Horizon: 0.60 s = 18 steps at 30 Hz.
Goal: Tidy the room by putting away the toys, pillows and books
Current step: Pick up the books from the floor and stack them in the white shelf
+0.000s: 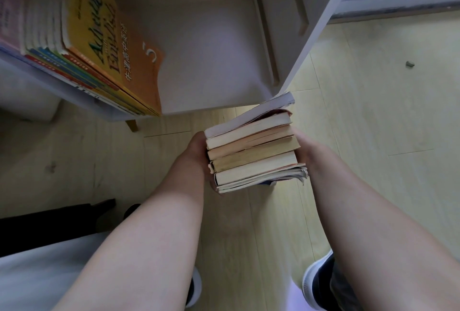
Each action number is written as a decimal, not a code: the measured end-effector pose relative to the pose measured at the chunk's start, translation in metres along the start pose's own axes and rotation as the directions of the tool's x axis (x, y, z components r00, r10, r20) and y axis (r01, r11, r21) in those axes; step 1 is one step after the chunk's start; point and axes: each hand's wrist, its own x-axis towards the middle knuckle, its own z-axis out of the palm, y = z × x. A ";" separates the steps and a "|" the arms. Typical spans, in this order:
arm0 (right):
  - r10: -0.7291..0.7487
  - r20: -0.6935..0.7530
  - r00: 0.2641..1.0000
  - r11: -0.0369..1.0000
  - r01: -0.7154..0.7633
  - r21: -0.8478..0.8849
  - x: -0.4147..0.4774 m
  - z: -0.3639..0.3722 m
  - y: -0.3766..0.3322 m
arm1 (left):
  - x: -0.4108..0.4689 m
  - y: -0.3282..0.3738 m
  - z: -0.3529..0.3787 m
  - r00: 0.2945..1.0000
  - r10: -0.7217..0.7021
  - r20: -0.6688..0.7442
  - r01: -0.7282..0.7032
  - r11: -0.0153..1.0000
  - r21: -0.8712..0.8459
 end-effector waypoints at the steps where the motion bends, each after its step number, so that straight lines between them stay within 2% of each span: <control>1: 0.014 -0.008 1.000 1.000 -0.014 0.000 0.000 0.000 0.002 | 0.000 0.000 0.000 1.000 0.023 -0.003 -0.023 1.000 -0.008; 6: 0.121 -0.044 0.992 0.989 -0.116 0.097 0.004 -0.005 0.006 | 0.008 -0.002 -0.003 1.000 -0.002 0.031 0.004 0.998 -0.060; 10: 0.279 -0.026 0.960 0.941 -0.268 0.205 0.005 -0.011 -0.001 | 0.010 0.001 -0.005 0.995 -0.055 0.088 0.061 0.996 -0.070; 13: 0.364 0.074 0.929 0.922 -0.370 0.110 -0.002 -0.008 -0.008 | 0.016 0.003 -0.010 0.992 -0.070 0.101 0.077 0.995 -0.068; 16: 0.348 0.196 0.917 0.935 -0.354 -0.003 -0.011 -0.001 -0.015 | 0.009 0.004 -0.008 0.982 -0.130 0.137 0.138 0.989 -0.047; 18: 0.320 0.210 0.924 0.944 -0.329 0.010 -0.008 -0.001 -0.014 | 0.001 0.006 -0.004 0.971 -0.184 0.154 0.188 0.982 -0.010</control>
